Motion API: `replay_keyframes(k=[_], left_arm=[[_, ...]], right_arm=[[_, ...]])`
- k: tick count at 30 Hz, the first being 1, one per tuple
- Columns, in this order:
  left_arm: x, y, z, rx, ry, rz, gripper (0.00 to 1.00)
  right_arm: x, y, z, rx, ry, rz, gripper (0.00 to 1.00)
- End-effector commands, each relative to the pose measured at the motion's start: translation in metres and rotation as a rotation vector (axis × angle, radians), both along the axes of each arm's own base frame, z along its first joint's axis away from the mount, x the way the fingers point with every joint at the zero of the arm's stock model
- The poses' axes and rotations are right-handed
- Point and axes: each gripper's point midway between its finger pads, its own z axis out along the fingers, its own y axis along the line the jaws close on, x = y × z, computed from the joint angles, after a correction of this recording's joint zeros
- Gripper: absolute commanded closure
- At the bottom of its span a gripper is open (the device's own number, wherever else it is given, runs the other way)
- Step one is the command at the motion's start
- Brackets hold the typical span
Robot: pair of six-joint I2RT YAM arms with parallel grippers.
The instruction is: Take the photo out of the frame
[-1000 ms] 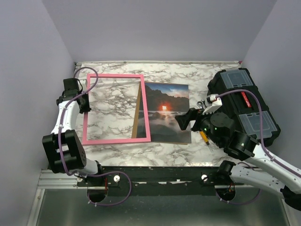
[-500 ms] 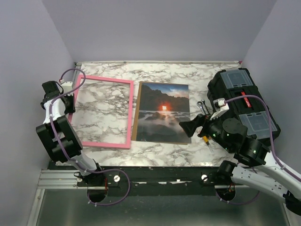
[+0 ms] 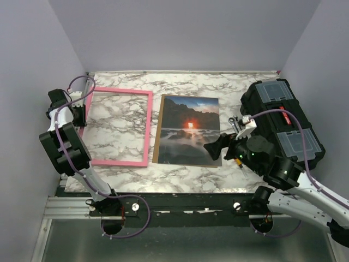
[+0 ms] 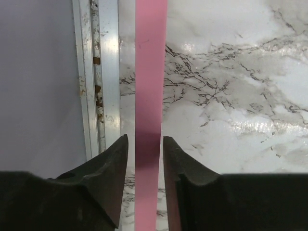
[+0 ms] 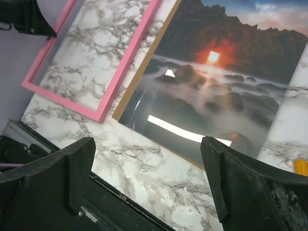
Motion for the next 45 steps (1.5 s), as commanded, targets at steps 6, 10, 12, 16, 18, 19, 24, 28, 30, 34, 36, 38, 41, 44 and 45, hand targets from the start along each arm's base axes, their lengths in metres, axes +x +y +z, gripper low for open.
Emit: replay_keyframes(k=[6, 10, 12, 16, 18, 19, 24, 28, 30, 34, 36, 38, 41, 44, 45], left_arm=[[-0.003, 0.033, 0.031, 0.107, -0.066, 0.256, 0.41], [0.0, 0.024, 0.053, 0.082, -0.126, 0.336, 0.4], [0.008, 0.003, 0.067, 0.035, -0.171, 0.34, 0.4], [0.027, -0.072, 0.11, -0.022, -0.302, 0.245, 0.4], [0.03, -0.123, 0.133, -0.029, -0.367, 0.144, 0.4], [0.028, -0.15, 0.144, -0.042, -0.406, 0.087, 0.4], [-0.004, -0.249, 0.186, -0.177, -0.618, -0.073, 0.35], [-0.042, -0.299, 0.196, -0.298, -0.674, -0.194, 0.32], [-0.062, -0.321, 0.19, -0.372, -0.664, -0.253, 0.32], [-0.1, -0.356, 0.164, -0.472, -0.621, -0.353, 0.31], [-0.117, -0.376, 0.15, -0.54, -0.59, -0.405, 0.31], [-0.132, -0.396, 0.134, -0.581, -0.547, -0.456, 0.31], [-0.147, -0.425, 0.111, -0.615, -0.464, -0.493, 0.32], [-0.156, -0.45, 0.094, -0.612, -0.366, -0.52, 0.21], [-0.158, -0.456, 0.087, -0.586, -0.339, -0.527, 0.19]], right_arm=[[0.003, 0.021, -0.012, -0.01, 0.029, 0.046, 0.0], [0.008, 0.016, -0.022, -0.048, 0.06, -0.003, 0.0], [0.013, 0.012, -0.03, -0.077, 0.079, -0.043, 0.0], [0.025, 0.007, -0.059, -0.188, 0.136, -0.119, 0.0], [0.032, 0.004, -0.075, -0.248, 0.176, -0.163, 0.0], [0.036, 0.002, -0.082, -0.267, 0.195, -0.182, 0.0], [0.048, -0.008, -0.106, -0.213, 0.298, -0.208, 0.0], [0.047, -0.023, -0.128, -0.173, 0.375, -0.234, 0.0], [0.043, -0.026, -0.136, -0.142, 0.406, -0.227, 0.0], [0.034, -0.034, -0.147, -0.1, 0.451, -0.24, 0.02], [0.031, -0.035, -0.15, -0.063, 0.474, -0.248, 0.02], [0.028, -0.035, -0.156, -0.034, 0.51, -0.253, 0.05], [0.024, -0.038, -0.169, -0.012, 0.549, -0.274, 0.11], [0.023, -0.044, -0.179, 0.01, 0.568, -0.306, 0.16], [0.023, -0.047, -0.181, 0.019, 0.571, -0.316, 0.18]])
